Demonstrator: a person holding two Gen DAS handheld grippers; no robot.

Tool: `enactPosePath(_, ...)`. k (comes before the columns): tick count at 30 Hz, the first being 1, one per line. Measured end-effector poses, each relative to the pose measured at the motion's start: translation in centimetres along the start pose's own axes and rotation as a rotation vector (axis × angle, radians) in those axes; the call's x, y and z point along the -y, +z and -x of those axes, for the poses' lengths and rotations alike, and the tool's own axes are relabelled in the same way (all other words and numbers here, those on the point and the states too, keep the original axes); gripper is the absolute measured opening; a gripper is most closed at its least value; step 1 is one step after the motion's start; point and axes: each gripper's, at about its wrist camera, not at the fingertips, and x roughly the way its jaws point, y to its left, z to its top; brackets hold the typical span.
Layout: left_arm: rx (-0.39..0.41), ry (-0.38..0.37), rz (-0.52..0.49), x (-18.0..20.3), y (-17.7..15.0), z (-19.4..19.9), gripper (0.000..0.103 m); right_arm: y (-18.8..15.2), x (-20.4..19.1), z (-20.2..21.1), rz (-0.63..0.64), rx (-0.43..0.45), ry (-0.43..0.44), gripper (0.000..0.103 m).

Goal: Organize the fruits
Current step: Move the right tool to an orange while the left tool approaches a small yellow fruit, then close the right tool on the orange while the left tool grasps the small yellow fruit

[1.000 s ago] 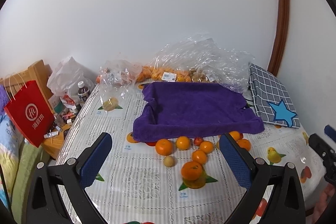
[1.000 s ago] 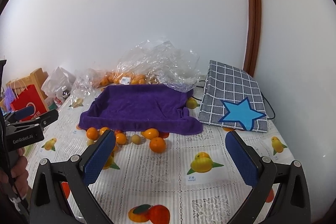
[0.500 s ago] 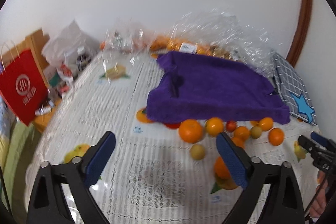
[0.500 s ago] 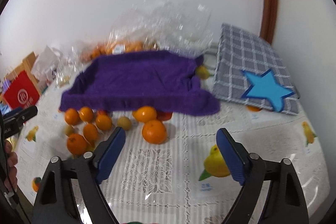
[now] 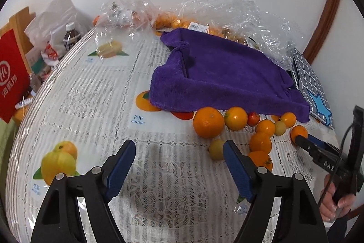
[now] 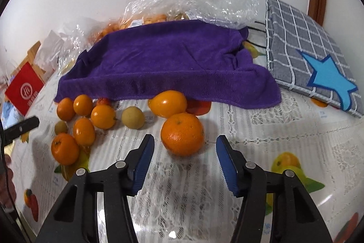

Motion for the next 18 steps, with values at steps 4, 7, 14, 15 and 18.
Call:
enactPosePath(4, -0.005, -0.023, -0.007, 0.2, -0.5, -0.9, 0.077, 0.0, -0.3, -1.2, 0.028, 0.002, -0.026, 0.057)
enactPosePath(7, -0.03, -0.042, -0.005, 0.6, -0.8, -1.6, 0.071, 0.0, -0.6, -1.1, 0.05, 0.006, -0.021, 0.049)
enactPosePath(14, -0.042, -0.123, -0.004, 1.5, -1.1, -2.8, 0.055, -0.5, 0.1, -0.4, 0.015, 0.016, 0.016, 0.042)
enactPosePath(15, -0.055, -0.13, 0.005, 1.5, -1.1, -3.0, 0.053, -0.6, 0.2, -0.3, 0.012, 0.017, 0.02, 0.042)
enactPosePath(18, -0.051, -0.135, -0.009, 2.2, -1.0, -3.0, 0.049, -1.0, 0.4, 0.1, 0.006, 0.023, 0.016, 0.041)
